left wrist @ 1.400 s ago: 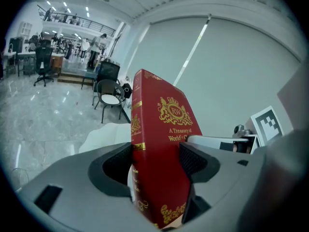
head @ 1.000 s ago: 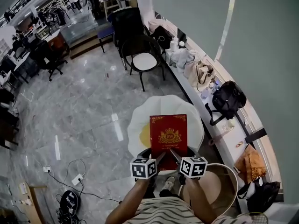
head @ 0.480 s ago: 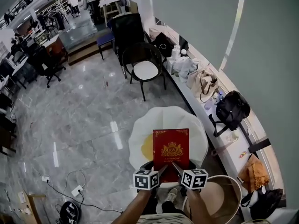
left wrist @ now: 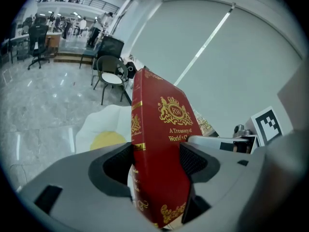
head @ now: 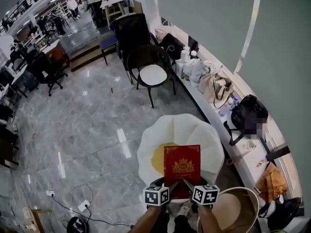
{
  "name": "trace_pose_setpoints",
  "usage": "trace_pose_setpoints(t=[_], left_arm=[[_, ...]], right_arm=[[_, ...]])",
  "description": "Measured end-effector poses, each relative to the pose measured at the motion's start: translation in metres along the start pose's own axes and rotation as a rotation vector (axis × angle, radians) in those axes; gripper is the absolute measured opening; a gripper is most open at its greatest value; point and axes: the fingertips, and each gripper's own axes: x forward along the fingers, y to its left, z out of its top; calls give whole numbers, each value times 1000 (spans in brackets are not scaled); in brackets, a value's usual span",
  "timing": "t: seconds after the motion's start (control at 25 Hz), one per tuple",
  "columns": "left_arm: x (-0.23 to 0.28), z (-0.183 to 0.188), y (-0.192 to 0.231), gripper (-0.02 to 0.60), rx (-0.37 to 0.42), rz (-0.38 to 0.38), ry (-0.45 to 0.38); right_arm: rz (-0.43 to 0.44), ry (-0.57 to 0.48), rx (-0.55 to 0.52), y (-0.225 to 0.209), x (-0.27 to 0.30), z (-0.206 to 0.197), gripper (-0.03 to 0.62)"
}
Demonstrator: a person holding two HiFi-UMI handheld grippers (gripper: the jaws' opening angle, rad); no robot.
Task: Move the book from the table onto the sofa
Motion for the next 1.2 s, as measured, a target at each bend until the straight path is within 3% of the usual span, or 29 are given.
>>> trace_pose_setpoints(t=[1.2], left_arm=[[126, -103, 82, 305, -67, -34, 166]], right_arm=[[-80, 125, 139, -92, 109, -114, 342]])
